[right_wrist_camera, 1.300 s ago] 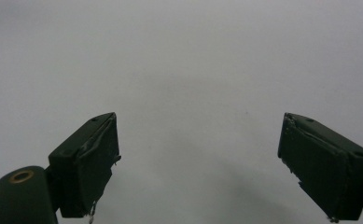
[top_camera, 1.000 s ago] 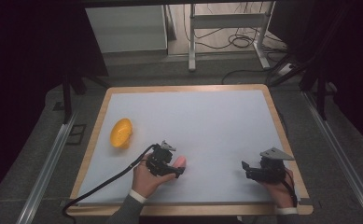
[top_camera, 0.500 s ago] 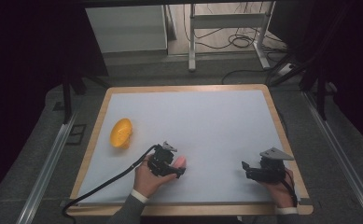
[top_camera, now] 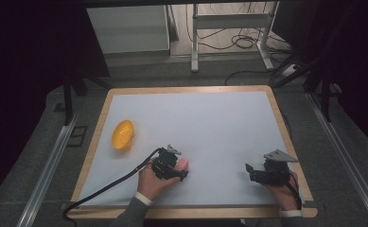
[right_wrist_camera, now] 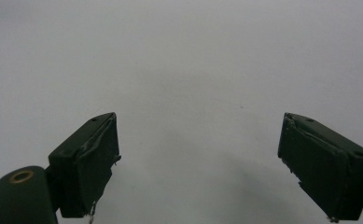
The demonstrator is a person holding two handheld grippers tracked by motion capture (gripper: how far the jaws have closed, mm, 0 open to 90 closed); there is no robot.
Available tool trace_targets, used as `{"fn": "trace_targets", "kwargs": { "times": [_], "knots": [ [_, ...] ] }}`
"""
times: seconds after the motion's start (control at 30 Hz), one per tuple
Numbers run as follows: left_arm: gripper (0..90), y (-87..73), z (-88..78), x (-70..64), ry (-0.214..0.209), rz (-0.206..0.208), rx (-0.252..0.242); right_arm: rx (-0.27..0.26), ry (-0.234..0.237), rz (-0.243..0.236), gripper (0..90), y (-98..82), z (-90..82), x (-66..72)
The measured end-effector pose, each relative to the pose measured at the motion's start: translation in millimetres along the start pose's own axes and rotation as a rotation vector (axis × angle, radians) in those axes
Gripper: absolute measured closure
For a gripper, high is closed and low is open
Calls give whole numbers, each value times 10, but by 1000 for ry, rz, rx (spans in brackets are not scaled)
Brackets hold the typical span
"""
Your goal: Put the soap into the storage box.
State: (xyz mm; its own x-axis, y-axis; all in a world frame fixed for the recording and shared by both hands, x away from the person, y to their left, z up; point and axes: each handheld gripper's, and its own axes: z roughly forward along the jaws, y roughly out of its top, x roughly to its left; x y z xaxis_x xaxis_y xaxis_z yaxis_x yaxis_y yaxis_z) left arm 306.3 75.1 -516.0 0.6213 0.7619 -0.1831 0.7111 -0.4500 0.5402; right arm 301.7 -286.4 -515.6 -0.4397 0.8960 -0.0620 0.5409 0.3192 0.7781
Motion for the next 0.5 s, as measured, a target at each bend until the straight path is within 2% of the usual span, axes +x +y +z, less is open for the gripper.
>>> {"fn": "trace_targets", "kwargs": {
  "times": [0.27,0.43,0.5],
  "knots": [
    [446,-9,21,-11,6,-2,7,0,-1,0,120,-4,7,-4],
    [545,-12,18,-20,2,-4,1,1,-2,0,121,-6,10,-3],
    [562,-15,8,-24,17,-5,-4,-2,-3,-1,121,1,2,3]
  ]
}}
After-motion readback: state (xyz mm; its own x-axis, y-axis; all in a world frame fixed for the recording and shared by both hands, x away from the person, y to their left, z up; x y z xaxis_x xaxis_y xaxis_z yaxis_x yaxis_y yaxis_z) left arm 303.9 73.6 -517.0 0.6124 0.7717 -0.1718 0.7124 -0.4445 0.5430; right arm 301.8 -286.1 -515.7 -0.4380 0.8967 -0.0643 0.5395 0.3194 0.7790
